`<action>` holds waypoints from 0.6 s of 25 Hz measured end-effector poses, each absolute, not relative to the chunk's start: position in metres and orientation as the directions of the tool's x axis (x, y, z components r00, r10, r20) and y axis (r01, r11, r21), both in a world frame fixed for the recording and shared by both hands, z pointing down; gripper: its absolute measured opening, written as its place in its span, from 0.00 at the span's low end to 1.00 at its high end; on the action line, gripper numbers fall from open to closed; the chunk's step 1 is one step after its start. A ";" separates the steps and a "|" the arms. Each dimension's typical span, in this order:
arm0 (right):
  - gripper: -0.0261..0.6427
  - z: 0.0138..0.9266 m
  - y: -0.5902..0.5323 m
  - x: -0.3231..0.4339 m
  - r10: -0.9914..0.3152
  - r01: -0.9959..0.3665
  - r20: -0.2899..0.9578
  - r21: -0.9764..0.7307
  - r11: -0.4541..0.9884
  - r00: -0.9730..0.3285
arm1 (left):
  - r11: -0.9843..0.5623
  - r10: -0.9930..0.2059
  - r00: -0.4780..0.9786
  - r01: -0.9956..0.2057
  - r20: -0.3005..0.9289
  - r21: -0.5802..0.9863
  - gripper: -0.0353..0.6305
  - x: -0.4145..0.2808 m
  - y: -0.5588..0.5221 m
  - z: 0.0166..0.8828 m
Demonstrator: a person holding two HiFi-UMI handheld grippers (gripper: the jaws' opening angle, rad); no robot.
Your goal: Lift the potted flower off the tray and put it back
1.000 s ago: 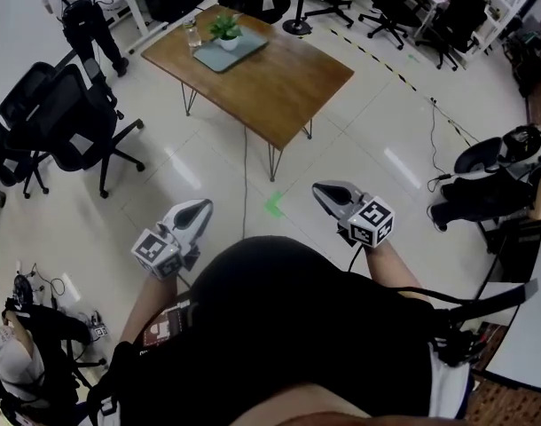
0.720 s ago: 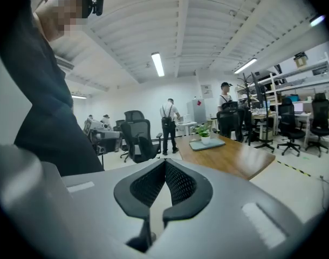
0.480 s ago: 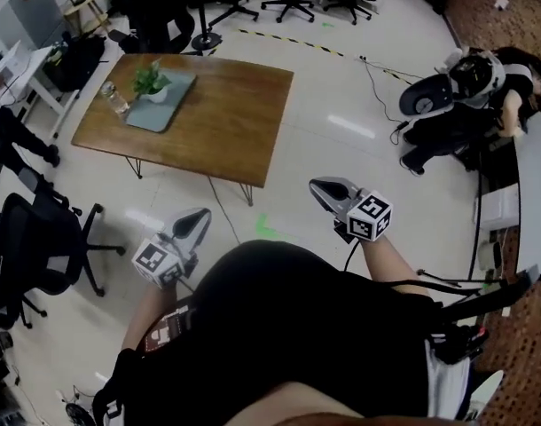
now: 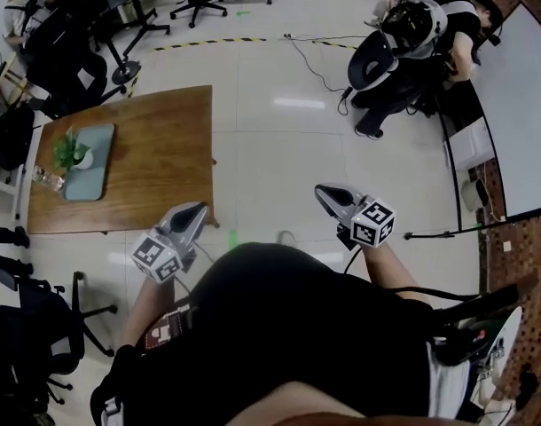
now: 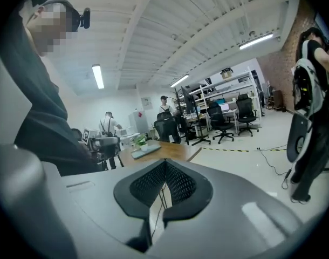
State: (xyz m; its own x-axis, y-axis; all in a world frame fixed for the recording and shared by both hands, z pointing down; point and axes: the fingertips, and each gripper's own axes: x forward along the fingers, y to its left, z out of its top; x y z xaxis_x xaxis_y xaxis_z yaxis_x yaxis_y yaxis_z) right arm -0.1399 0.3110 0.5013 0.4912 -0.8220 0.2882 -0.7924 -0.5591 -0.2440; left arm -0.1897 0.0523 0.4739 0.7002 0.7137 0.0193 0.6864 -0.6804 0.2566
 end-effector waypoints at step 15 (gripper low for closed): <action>0.06 0.481 0.449 0.064 -0.864 -0.853 0.290 -0.210 -0.477 0.412 | -0.726 0.660 0.751 0.628 0.026 0.280 0.05 0.006 0.196 0.458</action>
